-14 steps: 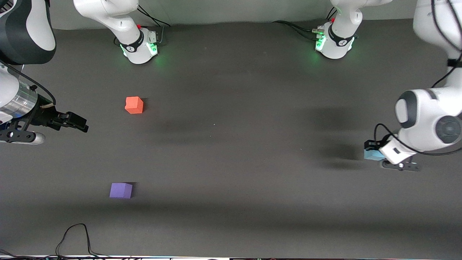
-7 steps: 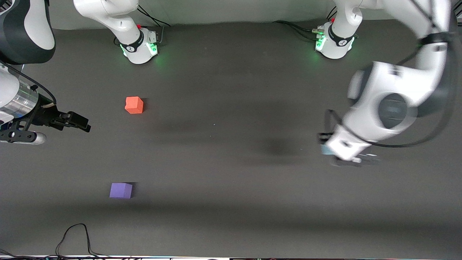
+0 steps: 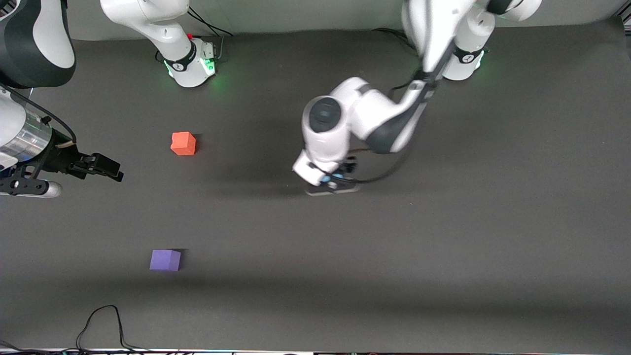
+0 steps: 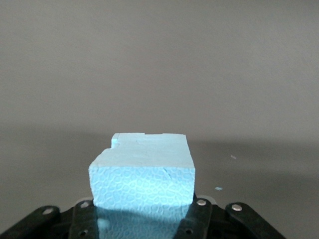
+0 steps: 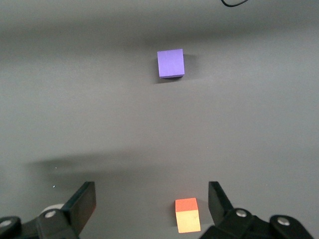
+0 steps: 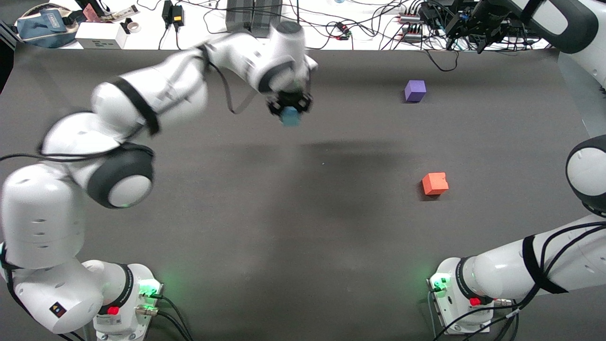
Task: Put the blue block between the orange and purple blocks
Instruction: 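Lift the blue cube and carry it toward the table middle, then lower the blue cube onto the table and open the left gripper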
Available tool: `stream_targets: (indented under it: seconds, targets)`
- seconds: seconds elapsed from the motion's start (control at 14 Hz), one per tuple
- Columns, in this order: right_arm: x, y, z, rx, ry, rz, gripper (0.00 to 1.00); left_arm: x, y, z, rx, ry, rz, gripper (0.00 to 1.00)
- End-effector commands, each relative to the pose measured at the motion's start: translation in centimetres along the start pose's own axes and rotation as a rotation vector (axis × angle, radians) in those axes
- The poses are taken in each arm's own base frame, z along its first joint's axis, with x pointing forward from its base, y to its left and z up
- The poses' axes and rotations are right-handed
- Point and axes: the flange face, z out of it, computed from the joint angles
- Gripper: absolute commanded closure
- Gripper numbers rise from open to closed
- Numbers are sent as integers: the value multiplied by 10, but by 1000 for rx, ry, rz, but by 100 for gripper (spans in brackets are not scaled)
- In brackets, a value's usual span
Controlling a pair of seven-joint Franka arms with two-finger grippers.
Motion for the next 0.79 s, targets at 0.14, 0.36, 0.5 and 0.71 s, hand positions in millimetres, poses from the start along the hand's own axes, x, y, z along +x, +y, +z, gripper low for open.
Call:
stream_targets:
  seconds: [0.14, 0.36, 0.5, 0.71]
  targets:
    - [-4, 2, -11, 14, -15, -1, 0, -58, 68, 82, -25, 48, 35, 59]
    - [-5, 12, -6, 9, -44, 0, 0, -62, 72, 112, -35, 46, 42, 59]
    - [-4, 21, -7, 15, -44, 17, 0, -62, 72, 118, -36, 42, 42, 55]
    - [-4, 19, -7, 15, -43, 15, 0, -61, 71, 118, -32, 42, 41, 0]
